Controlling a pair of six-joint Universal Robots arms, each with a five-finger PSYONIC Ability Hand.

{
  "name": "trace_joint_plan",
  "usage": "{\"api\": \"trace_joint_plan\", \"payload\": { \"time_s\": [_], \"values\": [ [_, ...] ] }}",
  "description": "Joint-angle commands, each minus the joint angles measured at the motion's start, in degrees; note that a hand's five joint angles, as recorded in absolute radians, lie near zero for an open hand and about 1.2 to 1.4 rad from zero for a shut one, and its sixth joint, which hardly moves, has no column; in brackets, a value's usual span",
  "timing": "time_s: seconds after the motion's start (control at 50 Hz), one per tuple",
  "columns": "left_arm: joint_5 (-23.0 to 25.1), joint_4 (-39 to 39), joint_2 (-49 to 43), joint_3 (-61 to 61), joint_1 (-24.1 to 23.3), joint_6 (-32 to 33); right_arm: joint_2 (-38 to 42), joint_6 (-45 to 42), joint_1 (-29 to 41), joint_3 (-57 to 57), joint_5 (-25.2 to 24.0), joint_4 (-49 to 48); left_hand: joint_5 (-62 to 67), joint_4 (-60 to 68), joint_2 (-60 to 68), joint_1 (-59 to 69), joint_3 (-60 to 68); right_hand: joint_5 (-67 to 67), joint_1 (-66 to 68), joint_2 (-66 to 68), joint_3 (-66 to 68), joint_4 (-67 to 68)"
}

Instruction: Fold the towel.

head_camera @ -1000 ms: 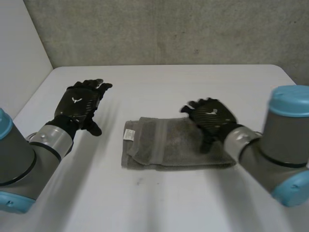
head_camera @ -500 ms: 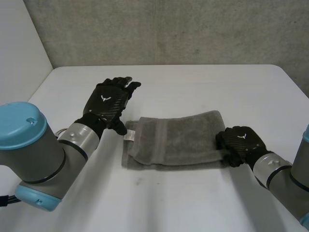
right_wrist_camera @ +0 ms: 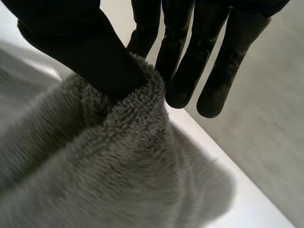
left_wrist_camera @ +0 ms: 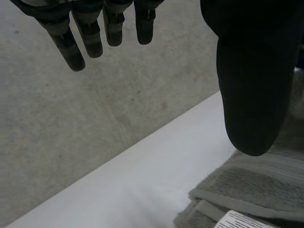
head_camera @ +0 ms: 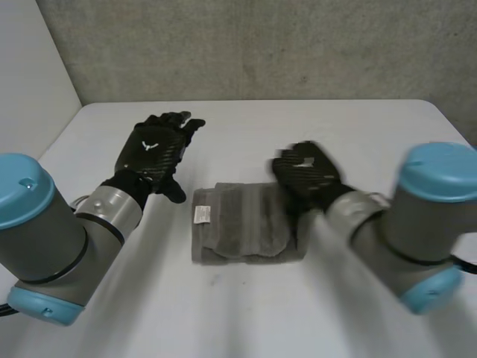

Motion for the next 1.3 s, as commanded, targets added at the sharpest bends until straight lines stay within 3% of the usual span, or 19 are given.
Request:
{"api": "trace_joint_plan", "payload": {
  "time_s": [0.02,0.1,0.2,0.22,0.24,0.28,0.32,0.44,0.5,0.54,0.64,0.78,0.92,1.14,1.3],
  "values": [
    [-2.8,-0.6,1.1,0.0,1.3,-0.2,8.7,-3.5,12.7,-10.4,-1.1,5.4,-1.5,0.6,0.8,0.3,0.6,10.8,0.6,10.5,10.4,10.3],
    [-5.2,-0.7,1.1,0.1,1.5,-0.2,13.5,-6.9,17.4,-14.1,-1.2,6.3,-1.5,0.6,0.8,0.3,0.6,10.8,0.6,10.5,10.4,10.3],
    [-6.1,-0.8,1.1,0.4,1.7,-0.3,14.7,-6.8,17.8,-15.1,-0.1,6.3,-1.5,0.6,0.8,0.3,0.6,10.8,0.6,10.5,10.4,10.3],
    [-6.3,-0.8,1.1,0.6,1.7,-0.3,14.1,-6.4,17.7,-14.6,0.3,6.3,-1.5,0.6,0.8,0.3,0.6,1.7,-8.5,1.4,1.3,1.2],
    [-6.3,-0.8,1.1,0.6,1.7,-0.3,14.1,-6.4,17.7,-14.6,0.3,6.3,-1.5,0.6,0.8,0.3,0.6,1.6,-8.6,1.3,1.2,1.1],
    [-6.3,-0.8,1.1,0.9,1.7,-0.3,10.9,-4.3,17.2,-12.6,1.4,6.7,-1.5,0.6,0.8,0.3,0.6,-56.3,-66.6,-56.7,-56.7,-56.9],
    [-6.4,-0.8,1.0,2.0,1.6,-0.3,8.4,-2.3,15.8,-10.6,2.7,6.8,-1.5,0.6,0.8,0.3,0.6,-59.2,-69.4,-59.5,-59.6,-59.7],
    [-6.4,-1.2,0.1,4.7,1.2,-2.1,-2.2,8.1,3.7,-1.0,6.0,6.8,-0.2,1.9,2.1,1.6,2.0,-59.2,-69.4,-59.5,-59.6,-59.7],
    [-6.3,-2.4,-1.1,7.0,0.4,-5.9,-3.8,11.2,1.3,0.7,6.0,6.8,0.2,2.3,2.4,2.0,2.3,-59.2,-69.4,-59.5,-59.6,-59.7],
    [-6.1,-5.2,-3.5,9.9,-1.9,-10.0,-5.1,17.0,-4.3,2.4,5.8,7.7,0.5,2.6,2.8,2.3,2.6,-59.2,-69.4,-59.5,-59.6,-59.7],
    [-6.2,-11.5,-8.0,13.9,-6.5,-13.3,-4.8,22.6,-8.2,1.9,3.5,11.8,0.7,2.8,3.0,2.5,2.8,-59.2,-69.4,-59.5,-59.6,-59.7],
    [-7.7,-18.5,-13.1,14.6,-9.0,-13.8,-1.5,24.0,-8.0,-1.6,-1.7,14.9,0.8,3.0,3.1,2.6,3.0,-59.2,-69.4,-59.5,-59.6,-59.7],
    [-15.9,-18.3,-14.7,12.3,-8.8,-13.1,4.4,23.9,-6.7,-6.8,-2.8,17.2,0.5,2.6,2.8,2.3,2.6,-59.2,-69.4,-59.5,-59.6,-59.7],
    [-16.1,-18.2,-18.3,11.3,-8.3,-12.2,13.3,23.2,-3.7,-12.2,-2.3,18.5,0.0,2.1,2.3,1.8,2.1,-59.2,-69.4,-59.5,-59.6,-59.7],
    [-15.8,-18.1,-18.6,11.6,-8.1,-9.3,14.3,21.3,-3.4,-14.9,-2.3,18.8,-0.7,1.4,1.6,1.1,1.4,-59.2,-69.4,-59.5,-59.6,-59.7]
  ]
}}
